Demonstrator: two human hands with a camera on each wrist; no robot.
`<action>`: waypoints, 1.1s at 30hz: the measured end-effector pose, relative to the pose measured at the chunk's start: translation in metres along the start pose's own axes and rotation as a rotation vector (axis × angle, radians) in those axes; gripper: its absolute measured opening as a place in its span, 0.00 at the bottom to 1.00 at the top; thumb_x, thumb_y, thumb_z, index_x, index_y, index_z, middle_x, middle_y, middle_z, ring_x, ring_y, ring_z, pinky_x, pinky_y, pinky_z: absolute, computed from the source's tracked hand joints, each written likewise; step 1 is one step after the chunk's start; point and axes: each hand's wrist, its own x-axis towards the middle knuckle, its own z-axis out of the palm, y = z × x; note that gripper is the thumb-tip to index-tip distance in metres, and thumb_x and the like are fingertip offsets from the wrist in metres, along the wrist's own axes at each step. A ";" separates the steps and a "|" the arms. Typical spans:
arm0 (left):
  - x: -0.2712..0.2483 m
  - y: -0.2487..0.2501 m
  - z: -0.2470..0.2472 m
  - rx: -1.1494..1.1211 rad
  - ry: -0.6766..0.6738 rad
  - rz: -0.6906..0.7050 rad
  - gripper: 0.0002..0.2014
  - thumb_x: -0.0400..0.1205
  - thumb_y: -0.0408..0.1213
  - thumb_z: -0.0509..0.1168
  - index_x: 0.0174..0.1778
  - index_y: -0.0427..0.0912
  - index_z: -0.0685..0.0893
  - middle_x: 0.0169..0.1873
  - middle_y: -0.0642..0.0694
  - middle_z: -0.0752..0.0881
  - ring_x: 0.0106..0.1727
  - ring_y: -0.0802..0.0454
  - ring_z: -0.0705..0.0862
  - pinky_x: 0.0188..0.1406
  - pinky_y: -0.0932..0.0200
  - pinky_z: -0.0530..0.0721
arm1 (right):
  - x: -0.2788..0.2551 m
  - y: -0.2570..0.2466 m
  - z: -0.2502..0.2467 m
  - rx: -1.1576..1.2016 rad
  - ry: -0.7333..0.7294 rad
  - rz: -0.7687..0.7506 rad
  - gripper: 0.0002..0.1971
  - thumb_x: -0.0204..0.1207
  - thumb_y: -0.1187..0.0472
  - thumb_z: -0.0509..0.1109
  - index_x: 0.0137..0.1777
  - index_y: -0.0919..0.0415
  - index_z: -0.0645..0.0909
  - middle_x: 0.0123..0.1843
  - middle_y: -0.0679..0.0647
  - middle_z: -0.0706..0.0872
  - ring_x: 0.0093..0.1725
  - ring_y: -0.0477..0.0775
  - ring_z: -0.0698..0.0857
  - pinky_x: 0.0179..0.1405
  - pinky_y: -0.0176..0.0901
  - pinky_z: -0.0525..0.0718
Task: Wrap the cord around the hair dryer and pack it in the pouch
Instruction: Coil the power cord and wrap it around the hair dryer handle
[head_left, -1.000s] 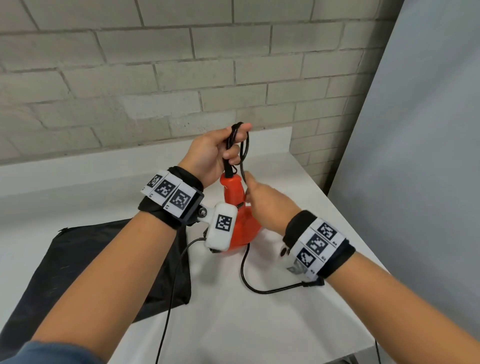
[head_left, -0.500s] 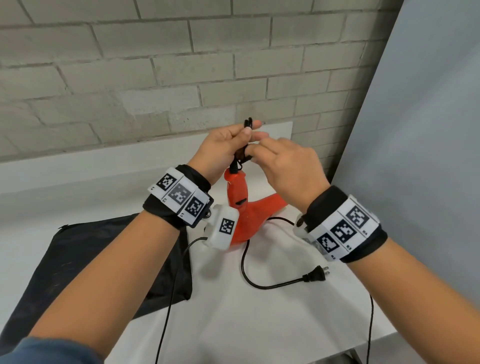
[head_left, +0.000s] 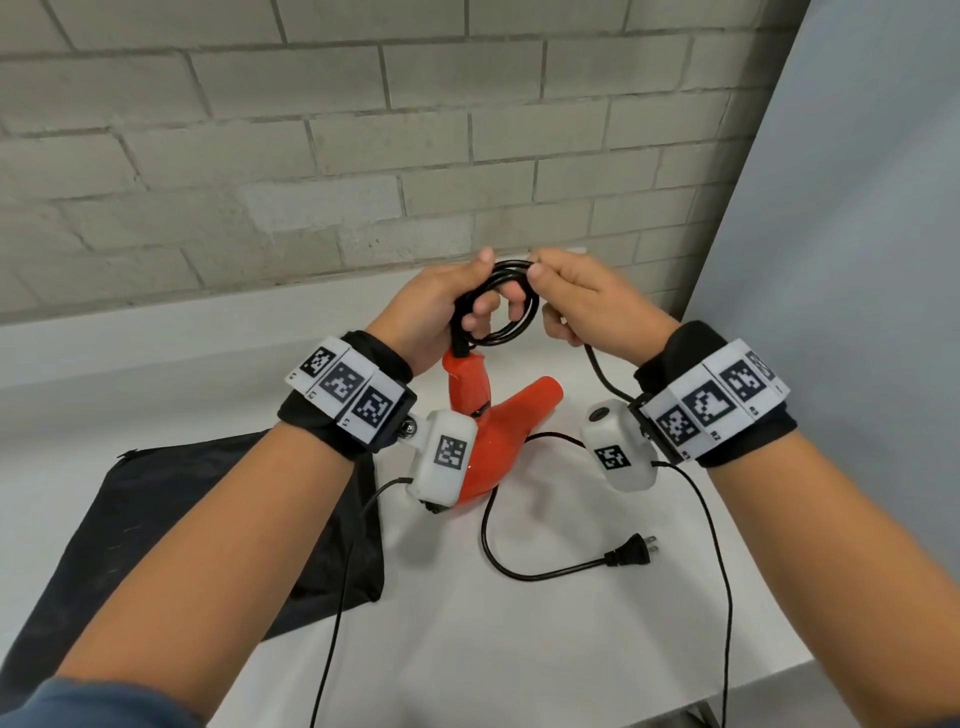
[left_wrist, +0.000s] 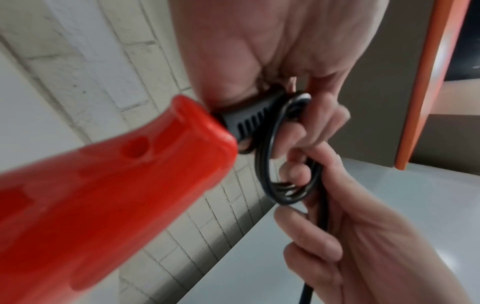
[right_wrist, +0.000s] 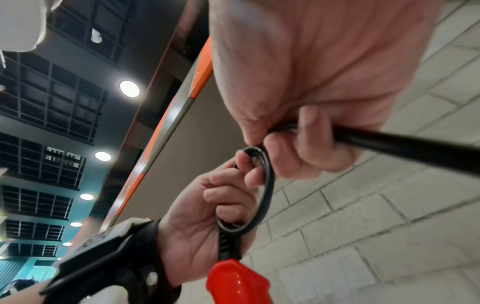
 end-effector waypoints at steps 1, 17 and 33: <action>0.000 -0.001 -0.002 -0.020 0.010 0.001 0.24 0.86 0.41 0.49 0.33 0.40 0.85 0.18 0.55 0.77 0.18 0.62 0.68 0.22 0.70 0.68 | -0.001 0.001 0.000 0.027 -0.010 0.004 0.15 0.85 0.64 0.51 0.39 0.53 0.74 0.34 0.50 0.79 0.21 0.42 0.68 0.17 0.28 0.64; 0.001 -0.002 -0.004 -0.181 -0.062 -0.056 0.21 0.85 0.38 0.46 0.38 0.38 0.82 0.17 0.56 0.72 0.15 0.62 0.64 0.21 0.69 0.70 | -0.005 0.030 0.030 -0.130 0.242 0.081 0.12 0.84 0.66 0.50 0.58 0.61 0.74 0.30 0.45 0.75 0.26 0.38 0.77 0.26 0.26 0.72; 0.001 -0.013 -0.002 0.048 0.228 0.132 0.16 0.84 0.33 0.54 0.67 0.36 0.74 0.55 0.46 0.83 0.40 0.66 0.87 0.42 0.71 0.82 | -0.036 0.027 0.055 -1.102 0.271 -0.315 0.12 0.75 0.56 0.55 0.43 0.58 0.80 0.34 0.53 0.82 0.19 0.56 0.78 0.16 0.37 0.63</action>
